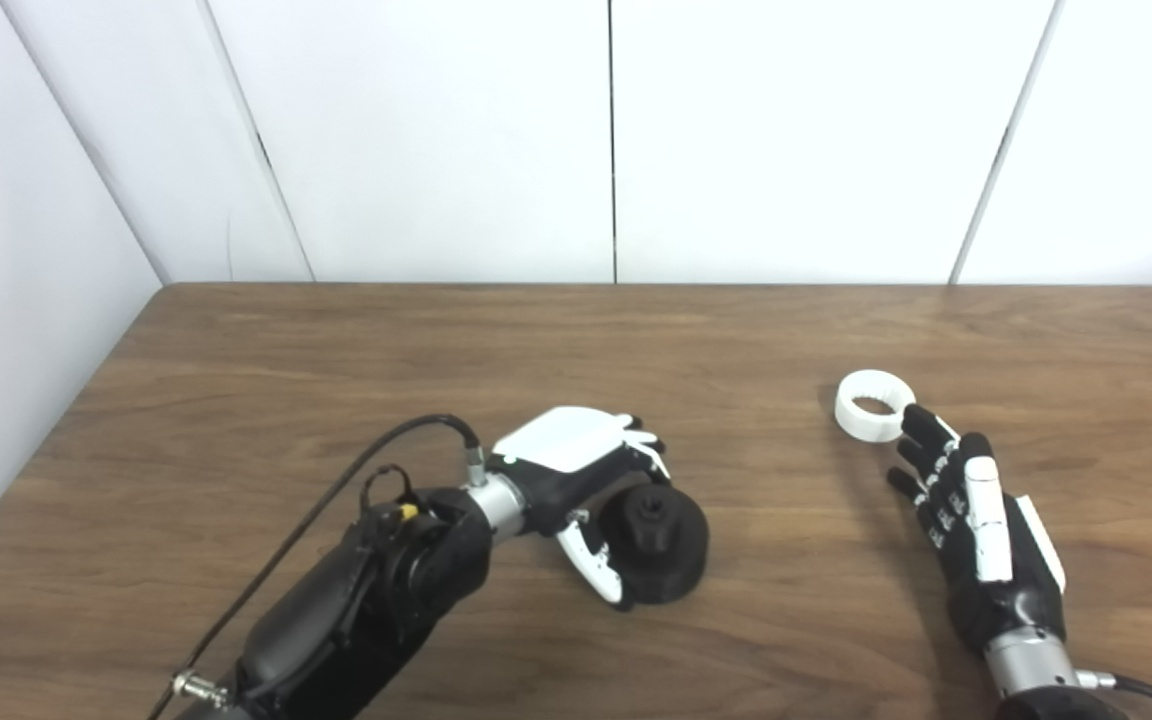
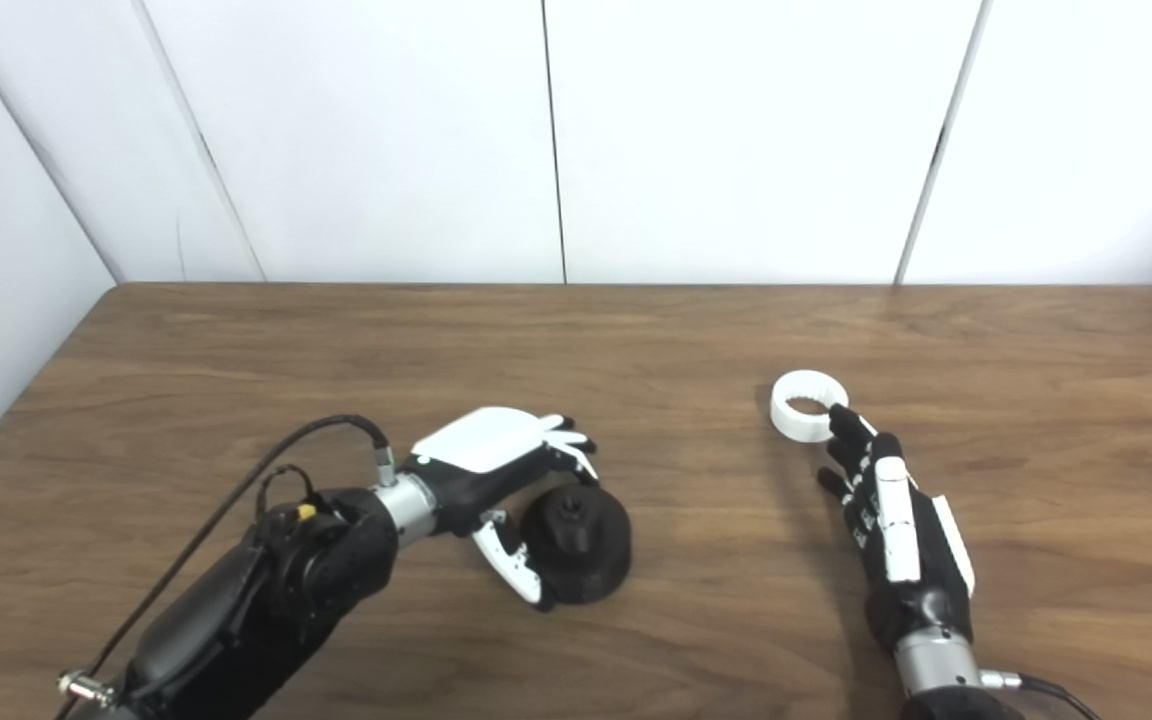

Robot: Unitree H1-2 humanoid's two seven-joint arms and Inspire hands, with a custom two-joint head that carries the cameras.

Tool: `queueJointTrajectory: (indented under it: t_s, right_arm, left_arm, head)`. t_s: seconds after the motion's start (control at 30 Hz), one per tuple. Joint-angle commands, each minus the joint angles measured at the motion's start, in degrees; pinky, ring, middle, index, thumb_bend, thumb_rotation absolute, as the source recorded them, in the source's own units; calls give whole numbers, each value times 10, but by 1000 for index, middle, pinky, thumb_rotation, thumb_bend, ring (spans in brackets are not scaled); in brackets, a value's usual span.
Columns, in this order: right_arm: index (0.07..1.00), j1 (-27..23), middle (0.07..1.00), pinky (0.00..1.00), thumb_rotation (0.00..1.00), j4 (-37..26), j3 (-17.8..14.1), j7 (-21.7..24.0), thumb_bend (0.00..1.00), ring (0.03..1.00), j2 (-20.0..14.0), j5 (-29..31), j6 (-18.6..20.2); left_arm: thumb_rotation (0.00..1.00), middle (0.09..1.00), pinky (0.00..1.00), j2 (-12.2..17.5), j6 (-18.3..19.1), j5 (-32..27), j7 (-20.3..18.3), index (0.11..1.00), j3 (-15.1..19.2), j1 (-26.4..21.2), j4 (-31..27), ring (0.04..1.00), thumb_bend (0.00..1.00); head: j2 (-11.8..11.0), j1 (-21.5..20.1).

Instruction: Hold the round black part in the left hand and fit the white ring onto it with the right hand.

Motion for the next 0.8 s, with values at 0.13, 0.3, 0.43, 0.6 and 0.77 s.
queueJointTrajectory:
  t_s: [0.13, 0.3, 0.43, 0.6, 0.77]
  right_arm:
    - [873, -14, 927, 904, 1000, -21, -1, -1, 508, 944, 5, 4, -12]
    - [870, -12, 923, 902, 1000, -26, -1, -3, 514, 940, 6, 1, -7]
    - [877, -11, 930, 908, 1000, -30, -1, -1, 517, 945, 4, 2, -6]
    - [876, -11, 931, 911, 1000, -31, -4, -1, 498, 947, 5, 8, -5]
    - [872, -13, 926, 906, 1000, -28, -4, -3, 499, 940, 4, 4, -6]
  left_arm:
    - [195, 950, 903, -1, -3, 14, -42, 856, -14, 5, -15, 1000, 825]
    - [194, 953, 906, -6, -11, 10, -43, 886, -9, 11, -20, 1000, 834]
    - [191, 964, 919, -8, -8, 10, -47, 823, -9, 17, -27, 1000, 839]
    - [199, 961, 937, -8, -7, 9, -57, 769, -11, 26, -38, 1000, 835]
    - [218, 960, 924, -10, -3, 16, -66, 723, -17, 31, -47, 1000, 836]
  head:
    - [0, -1]
    - [1, -2]
    - [3, -2]
    - [5, -2]
    - [5, -2]
